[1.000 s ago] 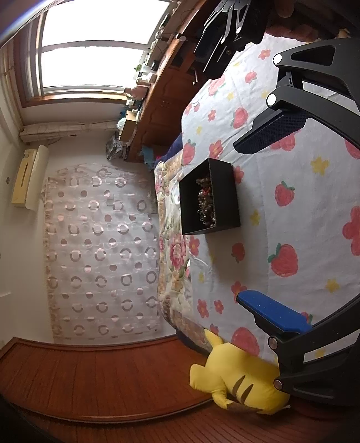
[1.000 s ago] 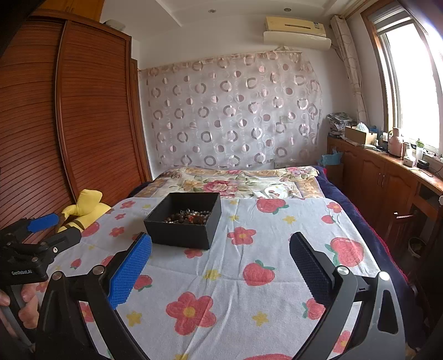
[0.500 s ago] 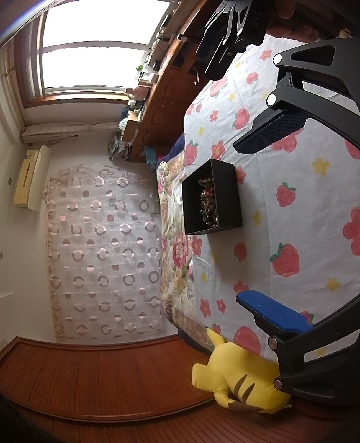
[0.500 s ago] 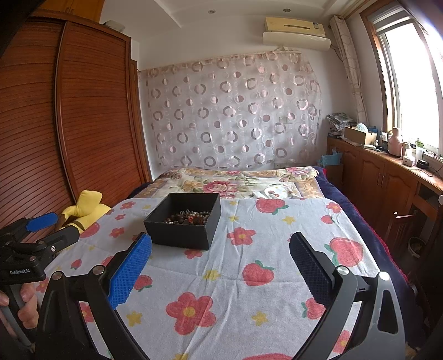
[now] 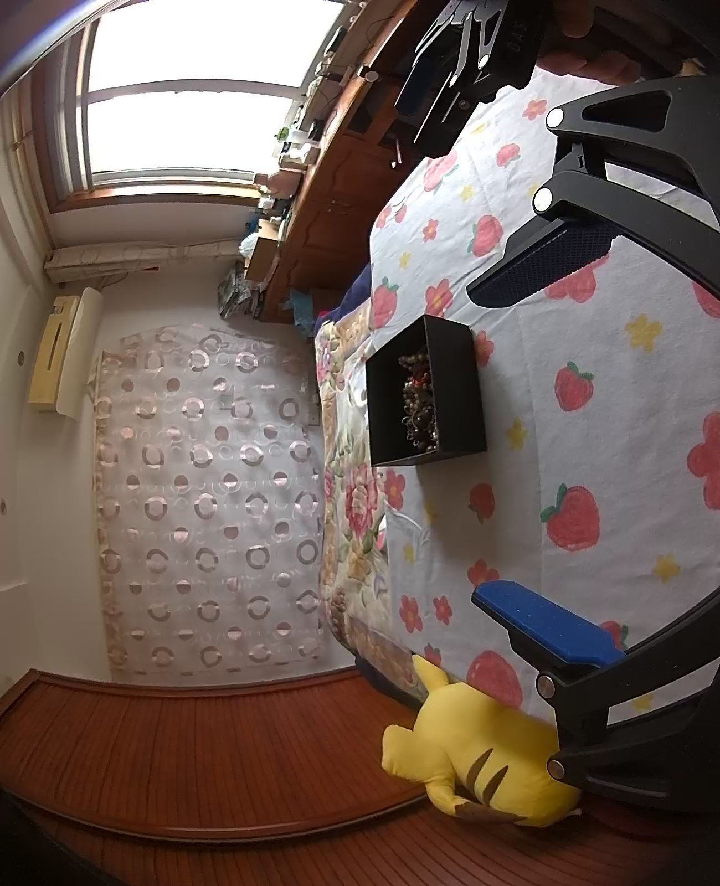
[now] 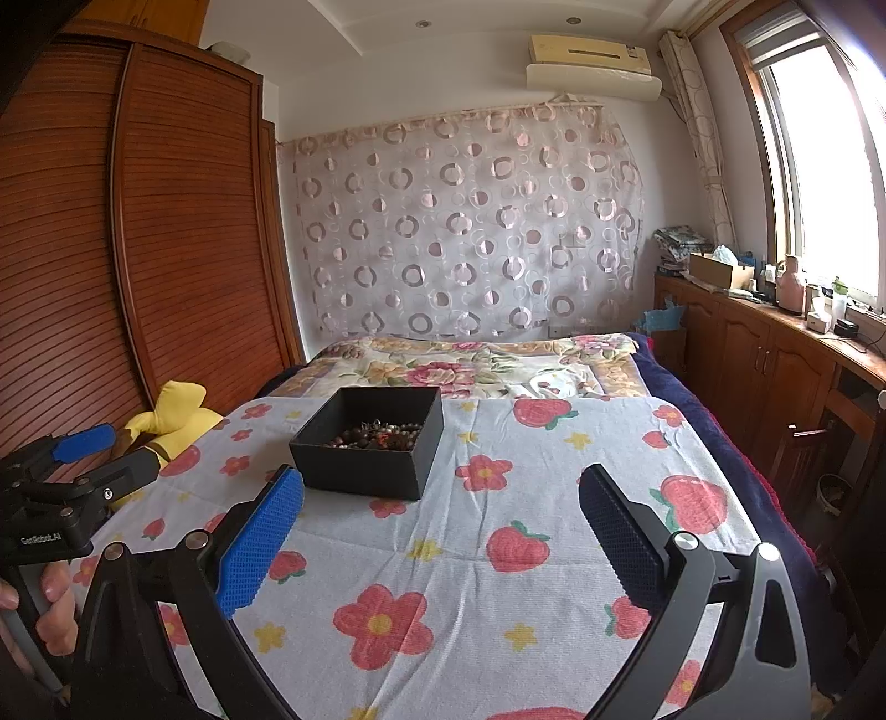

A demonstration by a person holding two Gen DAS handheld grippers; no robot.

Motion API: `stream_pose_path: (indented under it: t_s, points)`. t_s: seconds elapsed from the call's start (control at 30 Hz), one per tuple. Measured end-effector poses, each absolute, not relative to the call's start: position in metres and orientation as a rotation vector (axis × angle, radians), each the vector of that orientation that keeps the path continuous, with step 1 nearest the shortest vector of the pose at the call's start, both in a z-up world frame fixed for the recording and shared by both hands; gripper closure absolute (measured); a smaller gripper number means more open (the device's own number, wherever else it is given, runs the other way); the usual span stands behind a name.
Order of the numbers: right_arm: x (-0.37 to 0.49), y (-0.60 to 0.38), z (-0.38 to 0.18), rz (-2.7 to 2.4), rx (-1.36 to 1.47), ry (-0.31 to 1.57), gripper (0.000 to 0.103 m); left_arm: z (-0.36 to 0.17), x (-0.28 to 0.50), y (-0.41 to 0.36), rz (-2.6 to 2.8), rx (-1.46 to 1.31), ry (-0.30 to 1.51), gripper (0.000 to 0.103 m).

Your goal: Organize jewelry

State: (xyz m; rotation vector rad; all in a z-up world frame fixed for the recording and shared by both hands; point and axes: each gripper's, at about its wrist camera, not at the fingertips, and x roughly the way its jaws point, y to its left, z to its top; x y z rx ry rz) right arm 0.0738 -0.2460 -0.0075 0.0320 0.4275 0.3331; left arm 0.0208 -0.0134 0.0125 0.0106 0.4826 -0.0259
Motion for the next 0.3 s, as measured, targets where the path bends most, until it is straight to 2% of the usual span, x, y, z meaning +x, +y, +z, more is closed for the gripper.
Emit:
stream_pose_path:
  t_s: [0.3]
  points:
    - [0.0737, -0.2454, -0.0073, 0.332, 0.033, 0.427, 0.002, 0.0130, 0.0207, -0.0133, -0.029, 0.007, 0.482, 0.008]
